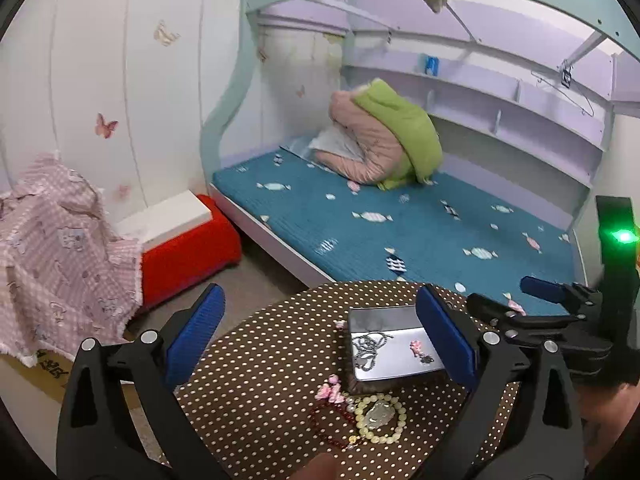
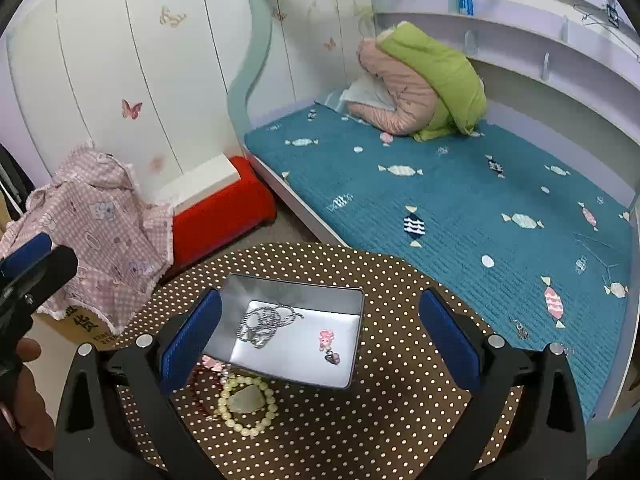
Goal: Organize jewelry
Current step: 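Raise both tools from the box and move toward the bracelets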
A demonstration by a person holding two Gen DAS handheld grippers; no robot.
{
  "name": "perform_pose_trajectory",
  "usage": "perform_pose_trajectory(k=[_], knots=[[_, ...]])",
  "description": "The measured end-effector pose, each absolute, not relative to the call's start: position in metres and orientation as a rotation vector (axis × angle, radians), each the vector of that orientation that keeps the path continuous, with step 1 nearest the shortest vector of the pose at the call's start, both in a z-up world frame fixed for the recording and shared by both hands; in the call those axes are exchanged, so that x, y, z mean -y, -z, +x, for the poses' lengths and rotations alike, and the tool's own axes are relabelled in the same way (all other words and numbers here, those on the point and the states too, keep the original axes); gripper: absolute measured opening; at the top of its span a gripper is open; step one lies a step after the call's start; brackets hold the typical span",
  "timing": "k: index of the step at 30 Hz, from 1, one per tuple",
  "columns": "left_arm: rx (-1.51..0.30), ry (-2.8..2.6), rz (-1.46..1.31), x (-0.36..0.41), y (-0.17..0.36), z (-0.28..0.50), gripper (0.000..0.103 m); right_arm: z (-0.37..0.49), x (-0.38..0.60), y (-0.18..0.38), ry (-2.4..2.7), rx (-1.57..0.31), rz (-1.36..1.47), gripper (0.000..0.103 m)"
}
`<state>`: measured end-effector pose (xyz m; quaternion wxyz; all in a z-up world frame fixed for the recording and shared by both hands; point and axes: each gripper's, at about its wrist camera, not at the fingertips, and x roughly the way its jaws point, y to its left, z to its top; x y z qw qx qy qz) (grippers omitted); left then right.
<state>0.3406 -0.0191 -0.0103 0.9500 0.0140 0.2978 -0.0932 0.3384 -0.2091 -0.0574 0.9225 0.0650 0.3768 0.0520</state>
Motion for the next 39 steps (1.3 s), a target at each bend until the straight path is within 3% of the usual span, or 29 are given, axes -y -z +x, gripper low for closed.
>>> perform_pose_trajectory(k=[18,39], knots=[[-0.529,0.085,-0.030,-0.024,0.018,0.256,0.098,0.240,0.194,0.027,-0.130,-0.608,0.140,0.095],[-0.687,0.059,-0.046,-0.044,0.104,0.238,0.098,0.230,0.142,0.131,-0.222,-0.807,-0.043,0.094]])
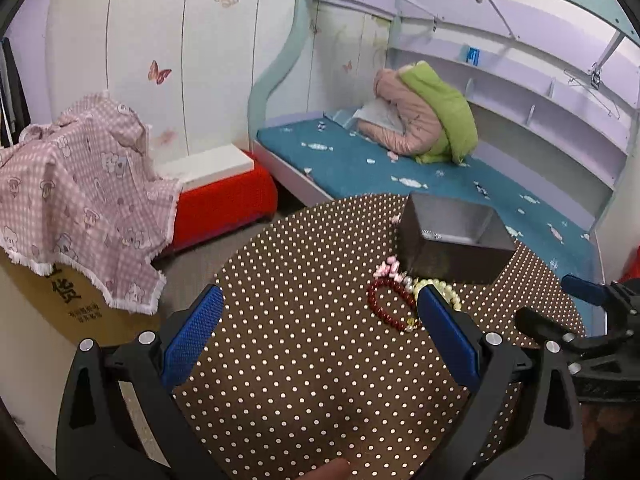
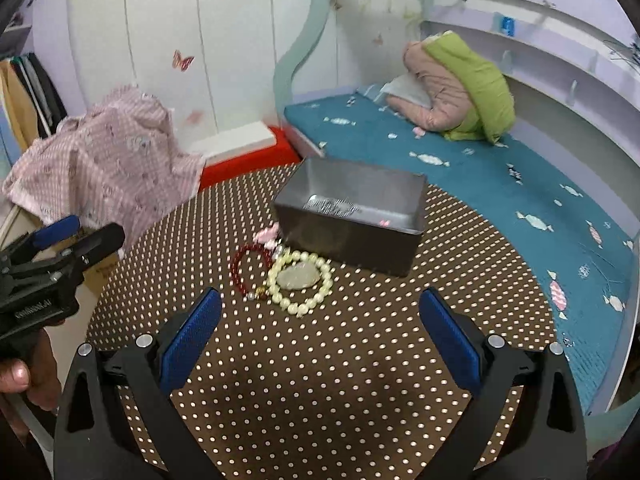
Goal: Organize jewelry
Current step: 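Raise both tools from the box and move toward the bracelets, then grasp the jade bead bracelet with the right tool while the left tool grasps the red bead bracelet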
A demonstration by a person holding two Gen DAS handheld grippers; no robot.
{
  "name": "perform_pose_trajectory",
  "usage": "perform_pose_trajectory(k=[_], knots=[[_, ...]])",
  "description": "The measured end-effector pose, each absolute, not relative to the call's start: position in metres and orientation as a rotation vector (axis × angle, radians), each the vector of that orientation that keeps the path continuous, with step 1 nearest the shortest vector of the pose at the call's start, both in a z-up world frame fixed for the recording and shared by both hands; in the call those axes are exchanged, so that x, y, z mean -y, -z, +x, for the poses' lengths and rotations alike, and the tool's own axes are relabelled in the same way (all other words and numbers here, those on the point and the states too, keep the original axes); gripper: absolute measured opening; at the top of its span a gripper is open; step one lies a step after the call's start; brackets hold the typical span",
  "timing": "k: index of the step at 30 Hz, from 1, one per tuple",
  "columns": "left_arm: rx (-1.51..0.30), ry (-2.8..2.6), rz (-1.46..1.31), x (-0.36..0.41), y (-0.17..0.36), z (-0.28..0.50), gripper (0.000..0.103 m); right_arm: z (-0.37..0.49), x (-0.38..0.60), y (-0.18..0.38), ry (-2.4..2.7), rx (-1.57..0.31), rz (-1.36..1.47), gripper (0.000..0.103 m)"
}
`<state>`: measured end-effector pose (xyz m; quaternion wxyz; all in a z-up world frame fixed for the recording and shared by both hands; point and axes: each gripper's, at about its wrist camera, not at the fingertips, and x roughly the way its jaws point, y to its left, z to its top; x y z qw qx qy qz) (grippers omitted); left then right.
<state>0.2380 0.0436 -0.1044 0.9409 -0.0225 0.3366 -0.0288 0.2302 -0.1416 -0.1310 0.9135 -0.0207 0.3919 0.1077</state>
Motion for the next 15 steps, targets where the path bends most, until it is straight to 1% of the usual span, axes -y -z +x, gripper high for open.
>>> perform_pose_trajectory(k=[1,2,4,5,6,7,8,10,15], knots=[[-0.694,0.057,-0.045,-0.043,0.108,0.239,0.098,0.234,0.138,0.138,-0.236,-0.821,-0.051,0.092],[-0.700,0.056,-0.043,-0.043,0.110,0.241,0.098,0.237,0.136,0.144,-0.246,-0.834,-0.058,0.087],[-0.711,0.052,-0.037,-0.041,0.116,0.244,0.098,0.245,0.130,0.158,-0.255,-0.864,-0.084,0.073],[-0.717,0.049,-0.035,-0.042,0.118,0.245,0.098,0.250,0.127,0.165,-0.264,-0.882,-0.100,0.069],[-0.724,0.047,-0.035,-0.044,0.121,0.248,0.098,0.255,0.124,0.172,-0.275,-0.896,-0.114,0.060],[-0.733,0.045,-0.035,-0.044,0.125,0.250,0.098,0.257,0.122,0.176,-0.283,-0.903,-0.121,0.056],[-0.742,0.044,-0.033,-0.044,0.129,0.252,0.098,0.261,0.119,0.181,-0.296,-0.910,-0.126,0.055],[-0.759,0.039,-0.027,-0.046,0.135,0.257,0.098,0.267,0.114,0.188,-0.323,-0.914,-0.134,0.048],[-0.794,0.033,-0.020,-0.045,0.149,0.267,0.098,0.281,0.104,0.205,-0.354,-0.928,-0.185,0.040]])
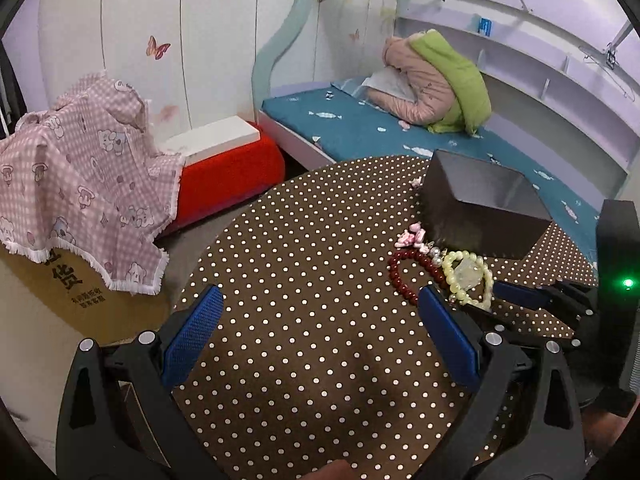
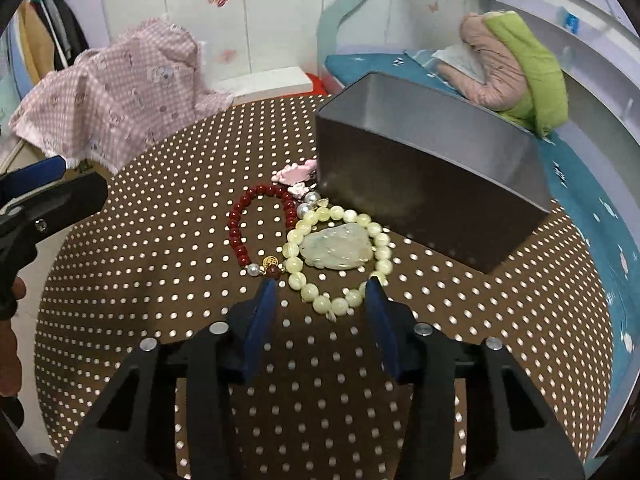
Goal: Organize jewelry
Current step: 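Grasp the jade bead bracelet with the right tool while the left tool grasps the red bead bracelet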
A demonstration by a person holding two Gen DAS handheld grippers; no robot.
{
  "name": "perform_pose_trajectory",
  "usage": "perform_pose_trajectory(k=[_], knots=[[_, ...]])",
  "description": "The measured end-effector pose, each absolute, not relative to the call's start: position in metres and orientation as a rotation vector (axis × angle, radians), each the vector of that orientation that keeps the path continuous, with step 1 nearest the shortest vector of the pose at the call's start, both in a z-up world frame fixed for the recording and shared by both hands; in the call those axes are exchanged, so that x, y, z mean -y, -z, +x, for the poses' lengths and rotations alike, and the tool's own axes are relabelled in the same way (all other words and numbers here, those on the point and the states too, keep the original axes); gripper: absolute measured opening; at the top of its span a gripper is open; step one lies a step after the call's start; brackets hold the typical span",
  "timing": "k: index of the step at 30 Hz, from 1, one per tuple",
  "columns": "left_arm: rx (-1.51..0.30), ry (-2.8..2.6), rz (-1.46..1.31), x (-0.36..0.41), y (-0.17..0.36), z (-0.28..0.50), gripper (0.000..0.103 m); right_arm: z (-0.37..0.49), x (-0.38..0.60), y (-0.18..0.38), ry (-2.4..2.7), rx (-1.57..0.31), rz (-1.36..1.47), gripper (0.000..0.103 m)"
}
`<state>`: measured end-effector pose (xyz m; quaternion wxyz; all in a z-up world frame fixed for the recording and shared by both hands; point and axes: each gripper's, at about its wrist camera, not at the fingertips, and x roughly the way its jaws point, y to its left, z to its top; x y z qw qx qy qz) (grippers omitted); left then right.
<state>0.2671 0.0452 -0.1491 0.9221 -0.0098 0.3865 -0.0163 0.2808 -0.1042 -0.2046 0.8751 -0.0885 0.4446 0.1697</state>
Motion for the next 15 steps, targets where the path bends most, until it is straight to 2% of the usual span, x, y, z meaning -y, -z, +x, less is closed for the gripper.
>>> perform_pose_trajectory(k=[2,5,15], knots=[[-0.805,0.036,-0.016,-0.042,0.153,0.271,0.098,0.282,0.103,0.207,-0.364,-0.926,-0.200,0.034],[-0.823,0.045,-0.002,-0.036,0.160,0.279,0.098,0.280,0.107,0.205,-0.365,-0.930,-0.193,0.008],[-0.908,0.055,0.048,-0.007,0.194,0.317,0.097,0.266,0.141,0.184,-0.375,-0.892,-0.038,0.008]])
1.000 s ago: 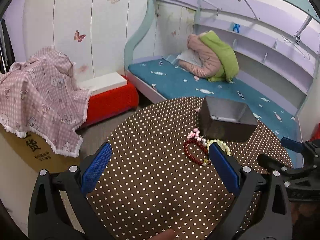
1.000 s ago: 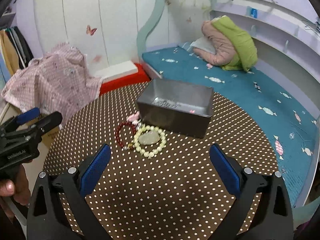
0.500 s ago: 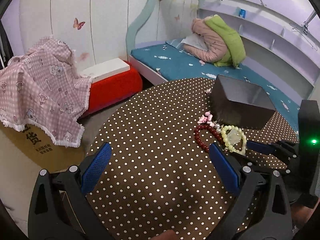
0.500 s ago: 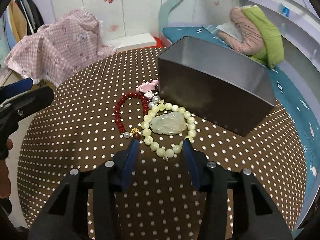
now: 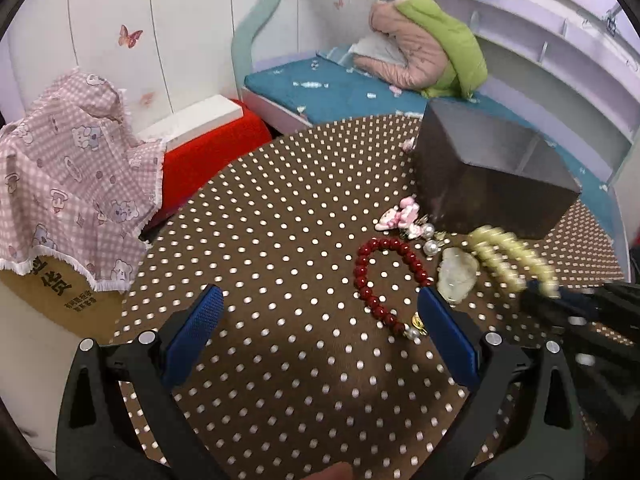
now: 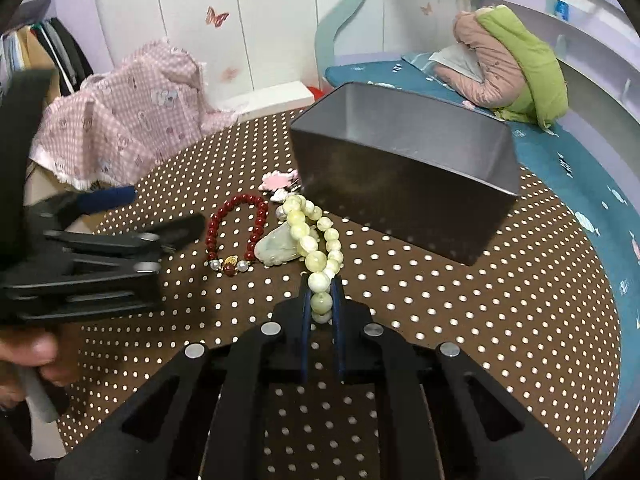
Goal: Organize jewelry
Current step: 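Grasp the jade bead bracelet with the right tool while the left tool grasps the red bead bracelet, then carry both bracelets over the grey box and open both tools to drop them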
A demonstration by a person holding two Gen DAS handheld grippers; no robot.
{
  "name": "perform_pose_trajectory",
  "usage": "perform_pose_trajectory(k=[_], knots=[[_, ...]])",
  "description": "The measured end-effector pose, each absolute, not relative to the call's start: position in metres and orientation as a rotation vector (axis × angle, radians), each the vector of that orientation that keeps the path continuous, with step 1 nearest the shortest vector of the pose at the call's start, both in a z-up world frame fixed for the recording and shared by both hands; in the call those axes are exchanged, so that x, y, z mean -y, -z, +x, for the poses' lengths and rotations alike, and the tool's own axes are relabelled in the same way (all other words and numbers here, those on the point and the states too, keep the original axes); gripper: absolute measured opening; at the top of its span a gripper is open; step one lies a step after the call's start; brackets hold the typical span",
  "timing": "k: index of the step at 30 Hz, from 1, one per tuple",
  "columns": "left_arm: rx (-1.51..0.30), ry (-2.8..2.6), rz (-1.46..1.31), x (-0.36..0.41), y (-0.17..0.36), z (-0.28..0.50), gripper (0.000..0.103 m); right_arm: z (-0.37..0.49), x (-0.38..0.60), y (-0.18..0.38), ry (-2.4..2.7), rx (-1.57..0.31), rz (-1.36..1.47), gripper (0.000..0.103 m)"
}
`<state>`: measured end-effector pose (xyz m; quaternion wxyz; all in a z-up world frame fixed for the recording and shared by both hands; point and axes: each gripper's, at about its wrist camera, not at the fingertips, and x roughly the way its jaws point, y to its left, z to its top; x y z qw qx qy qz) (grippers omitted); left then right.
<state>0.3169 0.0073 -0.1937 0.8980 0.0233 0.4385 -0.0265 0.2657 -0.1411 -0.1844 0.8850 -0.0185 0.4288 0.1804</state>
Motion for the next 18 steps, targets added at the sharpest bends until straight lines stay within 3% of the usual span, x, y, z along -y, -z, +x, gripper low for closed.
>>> perform_pose_trajectory(k=[3,6,7,8,9,10,11,18], knots=[[-0.952,0.051,0.047,-0.003,0.209,0.329,0.096,0.264,0.147,0.179,-0.369,-0.883,-0.011,0.008],[-0.949,0.071,0.045,0.002,0.215,0.331,0.083,0.261,0.151,0.172,-0.366,-0.871,0.008,0.008],[-0.944,0.081,0.049,0.004,0.213,0.330,0.071,0.260,0.152,0.170,-0.364,-0.868,0.010,0.008],[-0.939,0.088,0.050,0.006,0.212,0.330,0.050,0.258,0.153,0.168,-0.361,-0.863,0.012,0.008],[-0.938,0.095,0.050,0.006,0.210,0.329,0.040,0.258,0.154,0.166,-0.361,-0.858,0.017,0.008],[-0.941,0.114,0.036,0.006,0.209,0.329,0.019,0.255,0.156,0.164,-0.362,-0.853,0.022,0.008],[-0.949,0.133,0.014,0.004,0.208,0.329,0.007,0.255,0.158,0.161,-0.363,-0.848,0.026,0.008],[-0.910,0.186,-0.006,-0.002,0.190,0.309,0.008,0.252,0.163,0.142,-0.366,-0.807,0.040,0.008]])
